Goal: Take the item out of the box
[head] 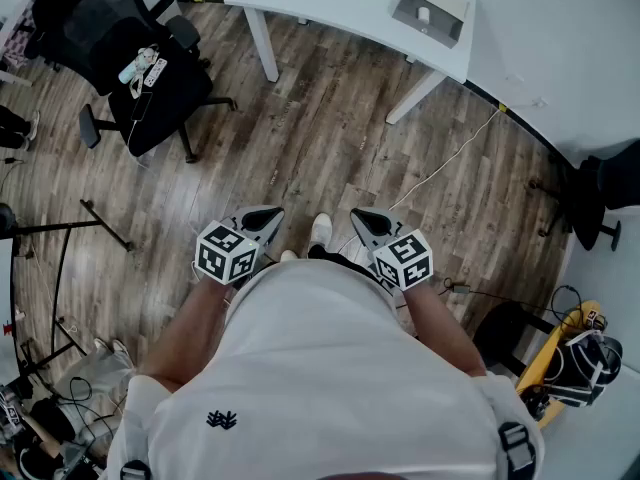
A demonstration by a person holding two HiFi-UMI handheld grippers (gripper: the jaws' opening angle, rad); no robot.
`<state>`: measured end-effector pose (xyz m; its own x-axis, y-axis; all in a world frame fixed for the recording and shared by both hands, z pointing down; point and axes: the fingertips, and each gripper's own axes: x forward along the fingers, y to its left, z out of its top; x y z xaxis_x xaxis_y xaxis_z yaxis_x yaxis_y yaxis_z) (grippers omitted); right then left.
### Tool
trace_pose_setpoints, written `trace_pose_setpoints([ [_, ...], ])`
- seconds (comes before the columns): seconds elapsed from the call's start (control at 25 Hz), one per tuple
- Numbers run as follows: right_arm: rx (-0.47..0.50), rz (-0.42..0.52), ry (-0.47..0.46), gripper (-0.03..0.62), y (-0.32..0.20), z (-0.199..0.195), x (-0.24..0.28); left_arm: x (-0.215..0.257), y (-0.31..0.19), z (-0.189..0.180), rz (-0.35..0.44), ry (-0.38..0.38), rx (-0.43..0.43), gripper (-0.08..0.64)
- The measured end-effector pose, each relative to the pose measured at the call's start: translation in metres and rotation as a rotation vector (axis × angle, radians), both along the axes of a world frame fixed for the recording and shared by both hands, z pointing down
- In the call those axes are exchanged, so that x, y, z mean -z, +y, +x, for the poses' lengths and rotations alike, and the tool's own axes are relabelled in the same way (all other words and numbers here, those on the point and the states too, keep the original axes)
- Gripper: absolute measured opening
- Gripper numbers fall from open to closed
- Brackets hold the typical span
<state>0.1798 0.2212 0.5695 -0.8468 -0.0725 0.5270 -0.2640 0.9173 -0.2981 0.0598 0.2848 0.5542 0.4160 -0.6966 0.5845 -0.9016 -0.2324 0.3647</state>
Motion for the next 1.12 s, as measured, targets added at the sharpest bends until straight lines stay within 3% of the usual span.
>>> trace_pose_setpoints([
  [0.12,-0.01,-0.003,-0.01,0.006,-0.03,0.004,-0.002,0.012,-0.035,-0.002,0.02,-0.035,0.004,0.006],
  [0.28,-0.032,-0.006,-0.011,0.006,-0.058,0.01,-0.003,0.024,-0.071,0.001,0.037,-0.021,-0.007,0.006],
  [0.56,-0.112,-0.048,-0.021,0.011,-0.088,-0.004,-0.011,0.026,-0.116,0.001,0.039,0.009,-0.133,0.006],
  [0.72,-0.175,-0.053,-0.002,0.011,-0.113,-0.019,-0.011,0.026,-0.153,-0.016,0.056,0.025,-0.185,0.006],
  [0.92,-0.29,-0.049,0.017,0.012,-0.148,-0.041,-0.005,0.024,-0.2,-0.045,0.054,0.102,-0.237,0.007],
  [1.12,-0.373,-0.048,0.036,0.035,-0.179,-0.074,0.002,0.035,-0.241,-0.079,0.077,0.087,-0.32,0.008],
])
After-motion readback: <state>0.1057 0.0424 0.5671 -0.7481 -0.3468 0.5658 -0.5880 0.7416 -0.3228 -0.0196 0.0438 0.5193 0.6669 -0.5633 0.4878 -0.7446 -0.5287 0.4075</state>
